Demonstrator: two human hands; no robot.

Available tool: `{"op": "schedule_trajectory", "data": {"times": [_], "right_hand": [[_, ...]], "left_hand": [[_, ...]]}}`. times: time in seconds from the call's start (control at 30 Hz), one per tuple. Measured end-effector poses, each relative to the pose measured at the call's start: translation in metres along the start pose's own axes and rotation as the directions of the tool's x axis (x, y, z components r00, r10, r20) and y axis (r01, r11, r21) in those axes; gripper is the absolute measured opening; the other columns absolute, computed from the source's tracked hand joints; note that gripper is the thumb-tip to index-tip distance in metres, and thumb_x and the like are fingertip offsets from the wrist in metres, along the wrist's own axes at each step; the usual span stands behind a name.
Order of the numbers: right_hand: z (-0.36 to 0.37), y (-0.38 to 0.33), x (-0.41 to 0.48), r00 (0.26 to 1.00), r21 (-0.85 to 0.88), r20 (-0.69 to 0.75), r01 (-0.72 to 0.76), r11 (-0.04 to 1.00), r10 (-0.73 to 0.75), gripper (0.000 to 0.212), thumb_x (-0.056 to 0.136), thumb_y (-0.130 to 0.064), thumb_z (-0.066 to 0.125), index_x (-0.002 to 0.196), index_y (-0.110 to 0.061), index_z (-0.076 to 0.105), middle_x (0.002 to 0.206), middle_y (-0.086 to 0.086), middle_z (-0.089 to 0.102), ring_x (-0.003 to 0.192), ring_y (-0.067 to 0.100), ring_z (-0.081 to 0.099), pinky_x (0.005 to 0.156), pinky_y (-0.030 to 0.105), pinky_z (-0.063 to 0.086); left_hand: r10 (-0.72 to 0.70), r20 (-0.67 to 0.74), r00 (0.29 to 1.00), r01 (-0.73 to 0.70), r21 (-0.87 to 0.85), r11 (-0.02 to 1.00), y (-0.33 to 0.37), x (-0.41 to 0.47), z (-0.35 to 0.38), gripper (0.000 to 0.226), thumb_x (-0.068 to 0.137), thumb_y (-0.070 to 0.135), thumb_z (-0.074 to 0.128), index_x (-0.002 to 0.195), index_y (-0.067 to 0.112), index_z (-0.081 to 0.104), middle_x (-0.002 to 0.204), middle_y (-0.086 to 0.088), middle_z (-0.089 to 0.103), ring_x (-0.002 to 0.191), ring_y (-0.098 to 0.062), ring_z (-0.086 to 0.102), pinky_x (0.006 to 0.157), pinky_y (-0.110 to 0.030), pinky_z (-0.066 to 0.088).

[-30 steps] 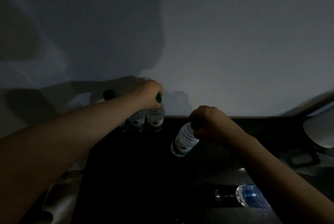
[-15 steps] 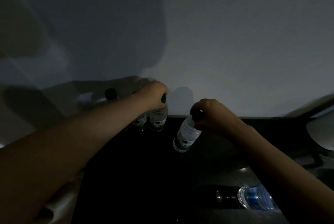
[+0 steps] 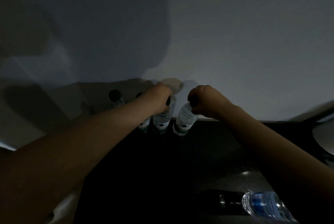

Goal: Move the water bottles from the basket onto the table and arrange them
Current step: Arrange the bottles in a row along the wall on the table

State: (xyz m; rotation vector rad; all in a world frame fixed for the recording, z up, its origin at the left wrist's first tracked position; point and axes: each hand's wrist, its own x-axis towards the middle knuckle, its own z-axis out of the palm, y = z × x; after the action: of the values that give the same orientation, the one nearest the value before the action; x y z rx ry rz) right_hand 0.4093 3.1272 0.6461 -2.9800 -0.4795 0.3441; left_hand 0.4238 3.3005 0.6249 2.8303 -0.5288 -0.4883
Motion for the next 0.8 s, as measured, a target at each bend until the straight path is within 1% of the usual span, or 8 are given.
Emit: {"op": "schedule_trajectory", "data": {"times": [0.17, 0.3, 0.4, 0.5, 0.63, 0.73, 0.8], "right_hand": [[0.004, -0.003, 0.009, 1.000, -0.006, -0.007, 0.009, 1.000, -0.009, 0.036, 0.079, -0.011, 0.069, 0.115, -0.010, 0.064, 0.114, 0.010, 0.064, 0.104, 0.025, 0.059, 0.089, 0.038, 0.051], [0.008, -0.004, 0.013, 1.000, -0.005, 0.003, 0.002, 1.000, -0.002, 0.036, 0.080, -0.012, 0.070, 0.115, -0.011, 0.063, 0.114, 0.009, 0.063, 0.104, 0.024, 0.058, 0.089, 0.035, 0.051], [0.010, -0.005, 0.016, 1.000, -0.008, 0.018, -0.002, 1.000, 0.002, 0.036, 0.080, -0.011, 0.070, 0.116, -0.011, 0.063, 0.114, 0.009, 0.064, 0.105, 0.024, 0.059, 0.090, 0.035, 0.051], [0.012, -0.005, 0.017, 1.000, -0.009, 0.018, 0.000, 1.000, 0.000, 0.037, 0.080, -0.011, 0.069, 0.116, -0.012, 0.063, 0.114, 0.009, 0.064, 0.105, 0.024, 0.059, 0.089, 0.034, 0.050], [0.012, -0.005, 0.018, 1.000, -0.029, 0.010, 0.006, 1.000, -0.006, 0.037, 0.080, -0.011, 0.069, 0.117, -0.011, 0.063, 0.114, 0.010, 0.063, 0.105, 0.025, 0.058, 0.088, 0.033, 0.049], [0.013, -0.006, 0.019, 1.000, -0.052, 0.010, 0.016, 0.999, -0.015, 0.036, 0.081, -0.011, 0.068, 0.117, -0.010, 0.063, 0.116, 0.010, 0.062, 0.106, 0.025, 0.057, 0.089, 0.035, 0.049], [0.014, -0.009, 0.019, 0.999, -0.071, -0.004, 0.032, 0.997, -0.033, 0.034, 0.084, -0.011, 0.064, 0.118, -0.010, 0.062, 0.116, 0.010, 0.060, 0.106, 0.026, 0.057, 0.089, 0.035, 0.049]], "left_hand": [[0.008, 0.024, 1.000, -0.007, -0.008, 1.000, 0.001, 0.000, -0.002, 0.017, 0.087, 0.013, 0.063, 0.081, 0.007, 0.048, 0.078, -0.011, 0.043, 0.075, -0.021, 0.043, 0.066, -0.030, 0.034], [0.001, 0.024, 1.000, -0.001, -0.004, 1.000, 0.002, -0.001, -0.003, 0.012, 0.087, 0.015, 0.063, 0.087, 0.007, 0.054, 0.090, -0.014, 0.050, 0.080, -0.023, 0.048, 0.069, -0.030, 0.037], [0.004, -0.009, 1.000, -0.004, 0.005, 1.000, 0.003, -0.002, -0.002, 0.011, 0.086, 0.014, 0.063, 0.092, 0.005, 0.059, 0.097, -0.016, 0.057, 0.081, -0.023, 0.049, 0.069, -0.030, 0.037], [0.017, -0.027, 0.999, -0.017, 0.029, 0.999, 0.003, -0.004, -0.002, 0.011, 0.086, 0.012, 0.062, 0.085, 0.007, 0.053, 0.092, -0.014, 0.052, 0.079, -0.022, 0.047, 0.067, -0.030, 0.035], [-0.003, 0.003, 1.000, 0.003, 0.027, 1.000, 0.004, -0.002, -0.003, 0.013, 0.088, 0.016, 0.061, 0.087, 0.008, 0.051, 0.093, -0.012, 0.048, 0.081, -0.022, 0.046, 0.069, -0.030, 0.035], [-0.004, 0.004, 1.000, 0.003, 0.022, 1.000, 0.004, -0.002, -0.003, 0.013, 0.088, 0.017, 0.062, 0.089, 0.007, 0.053, 0.094, -0.012, 0.051, 0.083, -0.022, 0.047, 0.070, -0.029, 0.036], [-0.008, -0.010, 1.000, 0.008, 0.020, 1.000, 0.005, -0.003, -0.004, 0.016, 0.088, 0.016, 0.062, 0.094, 0.003, 0.057, 0.098, -0.014, 0.056, 0.084, -0.022, 0.049, 0.070, -0.030, 0.038]]}}
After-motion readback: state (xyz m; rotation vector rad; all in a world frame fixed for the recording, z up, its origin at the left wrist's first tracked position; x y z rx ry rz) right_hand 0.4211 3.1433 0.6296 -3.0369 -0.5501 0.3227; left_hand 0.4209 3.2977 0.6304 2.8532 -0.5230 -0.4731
